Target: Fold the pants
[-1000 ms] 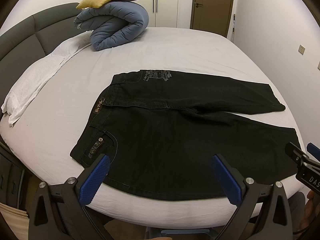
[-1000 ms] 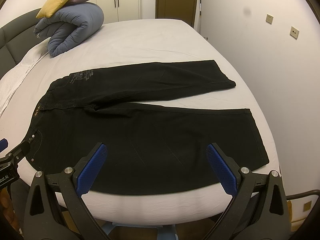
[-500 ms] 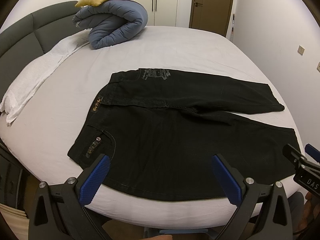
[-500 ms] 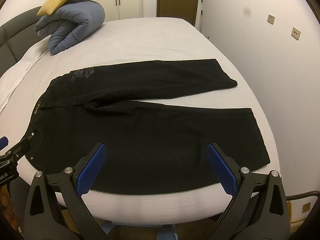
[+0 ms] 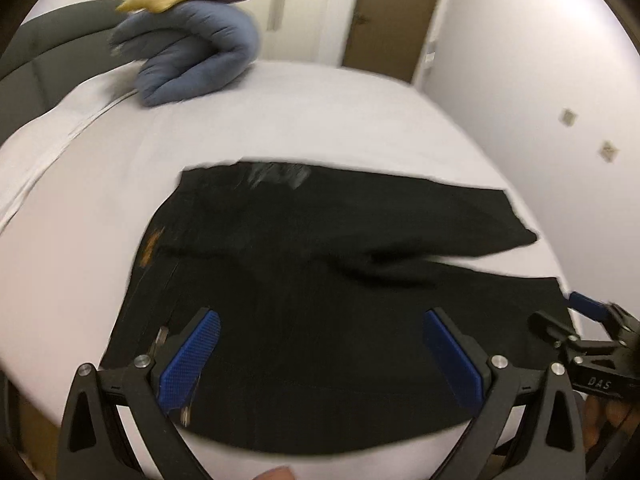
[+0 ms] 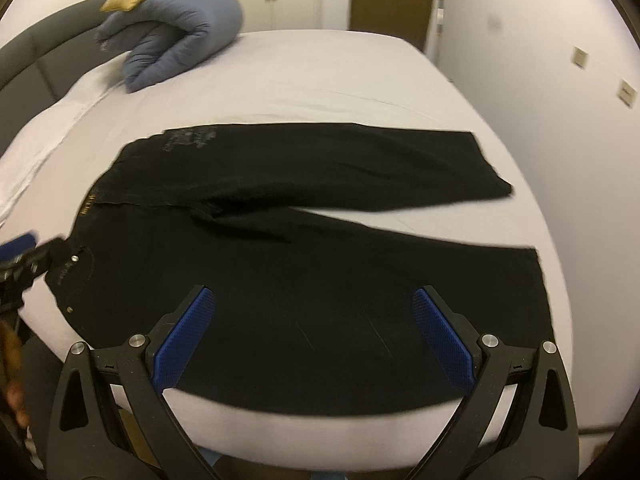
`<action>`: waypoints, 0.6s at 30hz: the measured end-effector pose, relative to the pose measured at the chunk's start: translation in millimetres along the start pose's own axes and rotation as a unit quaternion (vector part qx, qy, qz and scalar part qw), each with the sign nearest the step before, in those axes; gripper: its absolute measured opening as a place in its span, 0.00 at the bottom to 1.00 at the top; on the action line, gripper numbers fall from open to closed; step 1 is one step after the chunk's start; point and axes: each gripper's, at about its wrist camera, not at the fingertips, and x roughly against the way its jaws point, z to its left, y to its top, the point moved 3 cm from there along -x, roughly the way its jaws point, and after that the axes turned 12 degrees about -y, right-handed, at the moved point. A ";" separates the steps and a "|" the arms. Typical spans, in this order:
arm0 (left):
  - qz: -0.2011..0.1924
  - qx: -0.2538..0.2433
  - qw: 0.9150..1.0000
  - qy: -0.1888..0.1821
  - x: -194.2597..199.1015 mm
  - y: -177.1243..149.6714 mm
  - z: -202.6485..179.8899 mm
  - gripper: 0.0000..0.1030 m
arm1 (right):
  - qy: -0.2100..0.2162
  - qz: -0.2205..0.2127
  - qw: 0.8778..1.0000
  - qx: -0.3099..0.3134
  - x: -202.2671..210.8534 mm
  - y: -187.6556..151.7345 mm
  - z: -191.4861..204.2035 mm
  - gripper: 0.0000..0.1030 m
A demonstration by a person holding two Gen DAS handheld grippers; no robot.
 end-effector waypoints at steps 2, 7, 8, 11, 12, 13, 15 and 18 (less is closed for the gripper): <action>0.042 -0.005 0.999 0.001 -16.8 19.1 13.5 1.00 | 0.026 -0.011 0.999 0.020 -9.4 17.6 3.6 0.98; 0.038 -0.012 0.999 0.022 -48.7 86.6 65.2 1.00 | 0.072 -0.040 0.993 0.085 -36.2 69.7 11.0 0.98; 0.042 -0.029 0.998 0.027 -59.9 104.4 75.4 1.00 | 0.079 -0.042 0.992 0.091 -39.4 76.3 10.4 0.97; 0.079 -0.070 0.994 0.030 -97.3 142.6 101.8 1.00 | 0.121 -0.049 0.983 0.127 -55.8 96.0 11.5 0.88; 0.098 -0.088 0.991 0.032 -114.4 154.1 110.8 1.00 | 0.130 -0.051 0.980 0.143 -61.3 99.1 12.4 0.86; 0.109 -0.100 0.988 0.036 -124.3 159.7 116.5 1.00 | 0.135 -0.052 0.977 0.159 -65.5 101.7 13.6 0.80; 0.143 -0.134 0.979 0.058 -154.7 174.3 133.4 1.00 | 0.137 -0.050 0.970 0.196 -81.0 107.9 16.8 0.76; 0.195 -0.172 0.965 0.048 -200.4 191.5 154.5 1.00 | 0.157 -0.039 0.963 0.215 -101.0 114.4 15.7 0.72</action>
